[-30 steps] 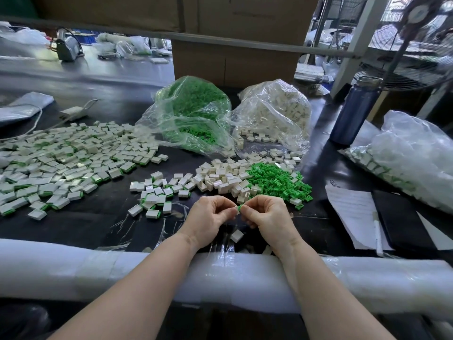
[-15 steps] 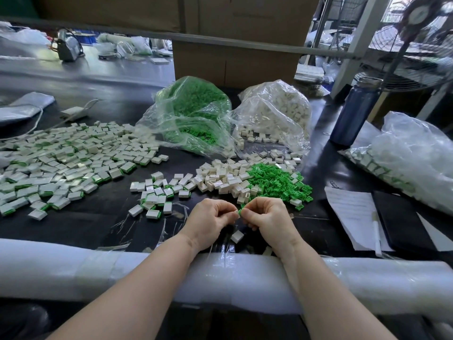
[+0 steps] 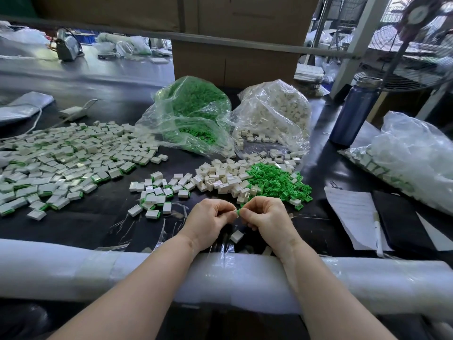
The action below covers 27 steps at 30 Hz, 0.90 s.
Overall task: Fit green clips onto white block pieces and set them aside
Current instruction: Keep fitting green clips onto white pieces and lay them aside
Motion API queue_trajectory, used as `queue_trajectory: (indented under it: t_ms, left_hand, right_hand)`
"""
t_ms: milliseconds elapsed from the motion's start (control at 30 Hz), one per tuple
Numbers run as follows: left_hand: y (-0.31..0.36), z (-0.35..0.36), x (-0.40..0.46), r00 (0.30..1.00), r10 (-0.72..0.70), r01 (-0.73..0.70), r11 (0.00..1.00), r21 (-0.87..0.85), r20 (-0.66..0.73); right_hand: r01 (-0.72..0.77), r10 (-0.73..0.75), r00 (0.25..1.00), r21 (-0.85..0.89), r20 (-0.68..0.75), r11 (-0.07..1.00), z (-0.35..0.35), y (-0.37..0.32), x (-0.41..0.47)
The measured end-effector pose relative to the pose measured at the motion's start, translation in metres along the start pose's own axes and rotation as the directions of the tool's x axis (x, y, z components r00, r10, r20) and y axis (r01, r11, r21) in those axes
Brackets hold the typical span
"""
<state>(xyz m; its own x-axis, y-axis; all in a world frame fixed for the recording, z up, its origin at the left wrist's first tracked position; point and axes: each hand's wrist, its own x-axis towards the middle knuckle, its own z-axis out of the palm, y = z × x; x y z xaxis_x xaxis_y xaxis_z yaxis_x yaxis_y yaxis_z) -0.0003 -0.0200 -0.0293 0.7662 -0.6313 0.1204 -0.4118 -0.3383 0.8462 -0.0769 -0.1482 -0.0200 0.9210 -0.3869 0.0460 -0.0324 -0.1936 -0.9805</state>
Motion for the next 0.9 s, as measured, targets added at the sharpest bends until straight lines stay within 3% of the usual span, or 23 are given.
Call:
queue_trajectory:
  t_ms: [400,567,733,900]
  left_hand:
    - [0.0015,0.0026,-0.0007,0.996,0.090,-0.089,0.987,0.133,-0.003]
    - [0.0061,0.0036,-0.0009,0.999,0.041,-0.043,0.997,-0.059,-0.030]
    - [0.0070,0.0034,0.0000,0.998,-0.007,0.000,0.993,-0.115,-0.056]
    - [0.0073,0.0031,0.0007,0.997,-0.023,0.017,0.996,-0.087,-0.069]
  right_hand:
    - [0.032,-0.031,0.999,-0.087,0.017,0.996,0.0008,0.0011,0.0003]
    - [0.042,-0.034,0.997,0.114,-0.072,0.993,0.0014,-0.0003,0.0002]
    - [0.048,-0.035,0.995,0.145,-0.090,0.988,0.0016,0.0006,0.0008]
    - [0.059,-0.058,0.998,0.146,-0.005,0.988,0.0012,0.0012,-0.0006]
